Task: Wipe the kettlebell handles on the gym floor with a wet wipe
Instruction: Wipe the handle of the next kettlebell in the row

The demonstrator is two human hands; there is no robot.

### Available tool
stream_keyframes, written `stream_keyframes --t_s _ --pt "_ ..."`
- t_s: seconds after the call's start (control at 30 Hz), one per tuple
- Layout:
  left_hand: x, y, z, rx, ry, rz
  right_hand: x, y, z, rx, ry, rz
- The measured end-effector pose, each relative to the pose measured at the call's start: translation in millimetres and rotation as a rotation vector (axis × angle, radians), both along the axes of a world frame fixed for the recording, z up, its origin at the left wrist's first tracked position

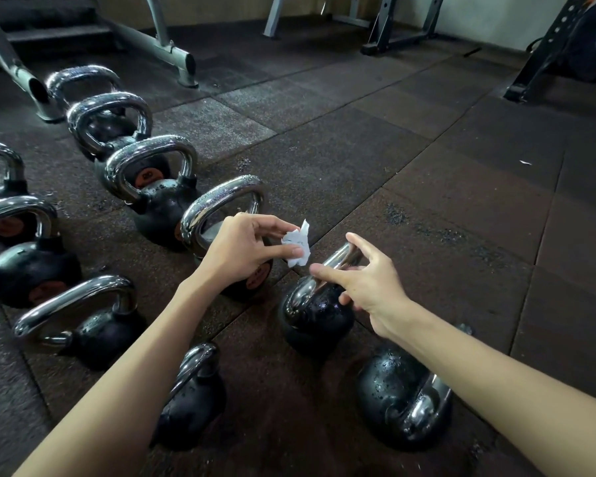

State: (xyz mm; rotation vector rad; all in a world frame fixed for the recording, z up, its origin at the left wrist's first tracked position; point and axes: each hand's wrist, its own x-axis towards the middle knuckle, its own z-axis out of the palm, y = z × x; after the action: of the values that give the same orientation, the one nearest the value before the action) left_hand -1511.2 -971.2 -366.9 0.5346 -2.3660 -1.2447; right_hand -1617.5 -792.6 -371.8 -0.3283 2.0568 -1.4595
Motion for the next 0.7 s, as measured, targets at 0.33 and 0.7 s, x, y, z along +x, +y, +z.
stream_keyframes --t_s 0.33,0.7 --pt "-16 9 -4 0.038 -0.021 -0.018 -1 0 -19 0.001 0.033 -0.138" --pt "-49 49 -32 0.029 -0.087 -0.24 28 86 -10 0.088 -0.01 -0.003"
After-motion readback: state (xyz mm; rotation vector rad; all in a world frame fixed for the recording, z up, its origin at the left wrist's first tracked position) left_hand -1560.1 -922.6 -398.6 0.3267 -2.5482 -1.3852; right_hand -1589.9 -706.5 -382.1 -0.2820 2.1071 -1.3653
